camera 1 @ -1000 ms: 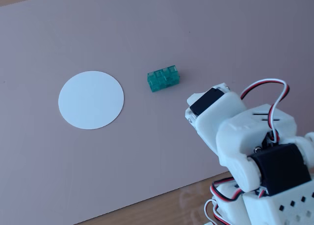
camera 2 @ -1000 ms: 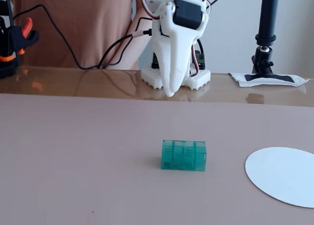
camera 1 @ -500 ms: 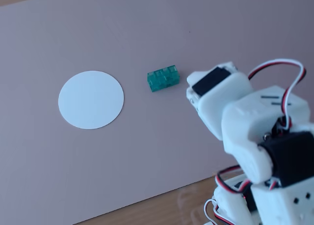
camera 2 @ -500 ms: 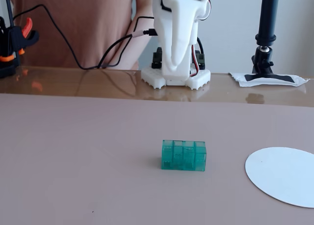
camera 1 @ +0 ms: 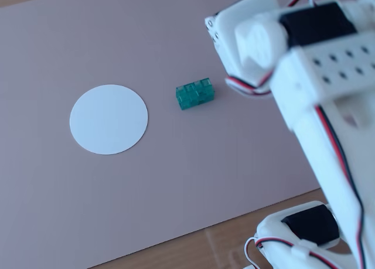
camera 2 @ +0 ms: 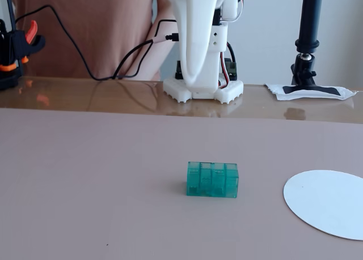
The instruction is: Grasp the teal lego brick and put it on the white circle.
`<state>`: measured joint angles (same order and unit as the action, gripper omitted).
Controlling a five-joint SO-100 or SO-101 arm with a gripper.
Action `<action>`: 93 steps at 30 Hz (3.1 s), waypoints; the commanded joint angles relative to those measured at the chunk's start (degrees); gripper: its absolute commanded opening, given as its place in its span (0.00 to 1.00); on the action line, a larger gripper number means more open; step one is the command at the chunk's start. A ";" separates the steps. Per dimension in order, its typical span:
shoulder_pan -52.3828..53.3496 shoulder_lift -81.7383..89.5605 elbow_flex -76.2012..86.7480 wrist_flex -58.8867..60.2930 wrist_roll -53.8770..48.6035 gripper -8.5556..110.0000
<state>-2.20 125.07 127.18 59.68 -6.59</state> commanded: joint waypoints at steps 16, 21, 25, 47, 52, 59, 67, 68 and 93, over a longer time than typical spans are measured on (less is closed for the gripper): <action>-2.81 -35.51 -14.24 4.04 -9.58 0.32; -3.52 -42.45 -17.67 5.01 -10.55 0.16; -3.25 -44.56 -18.90 5.27 -10.81 0.07; -14.06 1.23 -18.02 9.58 5.62 0.07; -22.68 -7.38 -25.49 13.10 3.78 0.07; -27.42 -26.28 -32.34 15.47 -1.14 0.07; -27.07 -44.82 -42.19 17.31 -2.55 0.07; -27.07 -46.85 -43.42 17.67 -2.55 0.07; -29.79 -50.45 -52.56 26.28 -3.43 0.31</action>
<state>-31.99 68.29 74.62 85.69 -10.99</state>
